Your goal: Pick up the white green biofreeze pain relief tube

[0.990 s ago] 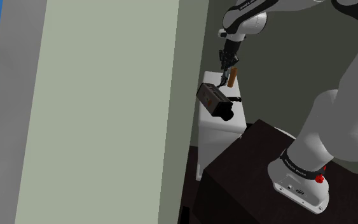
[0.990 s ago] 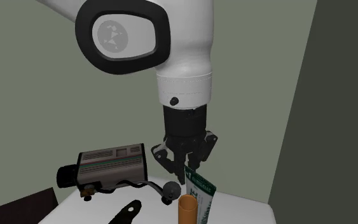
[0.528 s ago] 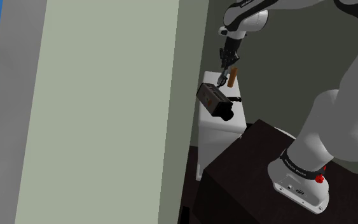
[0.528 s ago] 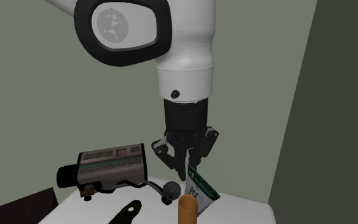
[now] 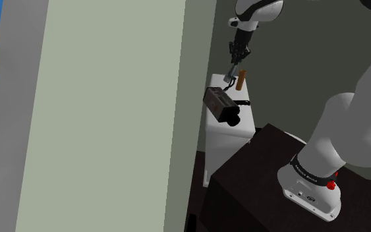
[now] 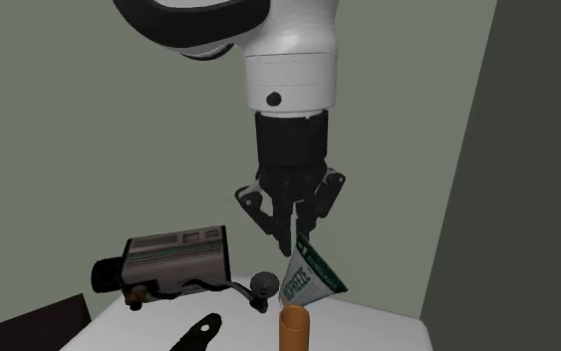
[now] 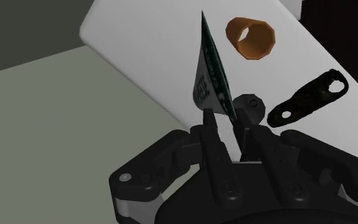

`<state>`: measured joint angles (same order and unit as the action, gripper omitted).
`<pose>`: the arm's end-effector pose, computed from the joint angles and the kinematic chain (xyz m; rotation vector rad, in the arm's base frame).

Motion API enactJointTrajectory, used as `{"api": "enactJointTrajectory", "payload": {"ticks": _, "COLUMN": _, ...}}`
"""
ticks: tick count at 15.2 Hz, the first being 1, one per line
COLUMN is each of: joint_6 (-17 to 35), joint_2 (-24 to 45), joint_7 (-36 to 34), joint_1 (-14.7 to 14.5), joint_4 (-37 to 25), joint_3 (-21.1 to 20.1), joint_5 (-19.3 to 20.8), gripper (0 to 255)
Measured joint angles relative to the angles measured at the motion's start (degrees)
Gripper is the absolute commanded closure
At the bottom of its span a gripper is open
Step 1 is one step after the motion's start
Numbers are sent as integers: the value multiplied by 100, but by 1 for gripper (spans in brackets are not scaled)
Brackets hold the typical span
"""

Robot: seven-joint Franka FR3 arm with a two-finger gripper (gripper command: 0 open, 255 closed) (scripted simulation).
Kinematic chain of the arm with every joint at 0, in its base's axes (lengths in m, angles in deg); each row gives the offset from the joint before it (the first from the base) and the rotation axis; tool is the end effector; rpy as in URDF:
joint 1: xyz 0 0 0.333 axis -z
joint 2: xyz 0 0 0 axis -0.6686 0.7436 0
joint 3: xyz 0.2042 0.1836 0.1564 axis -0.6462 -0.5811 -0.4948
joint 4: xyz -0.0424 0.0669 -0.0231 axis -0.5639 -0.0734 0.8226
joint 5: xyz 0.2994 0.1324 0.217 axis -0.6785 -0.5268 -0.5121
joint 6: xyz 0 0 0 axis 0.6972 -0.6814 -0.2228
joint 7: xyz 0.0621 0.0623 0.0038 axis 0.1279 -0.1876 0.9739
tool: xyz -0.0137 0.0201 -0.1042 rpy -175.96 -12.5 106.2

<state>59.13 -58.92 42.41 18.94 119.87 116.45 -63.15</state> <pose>0.5214 -0.2066 0.4436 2.4055 1.9875 0.1162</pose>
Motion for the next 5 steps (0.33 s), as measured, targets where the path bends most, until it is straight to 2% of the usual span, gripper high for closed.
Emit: {"api": "enactJointTrajectory", "payload": {"ticks": 5, "joint_6": -322, "joint_2": -155, "joint_7": -110, "joint_1": -18, "joint_4": -216, "joint_3": -11, "joint_5": 140, "gripper": 255}}
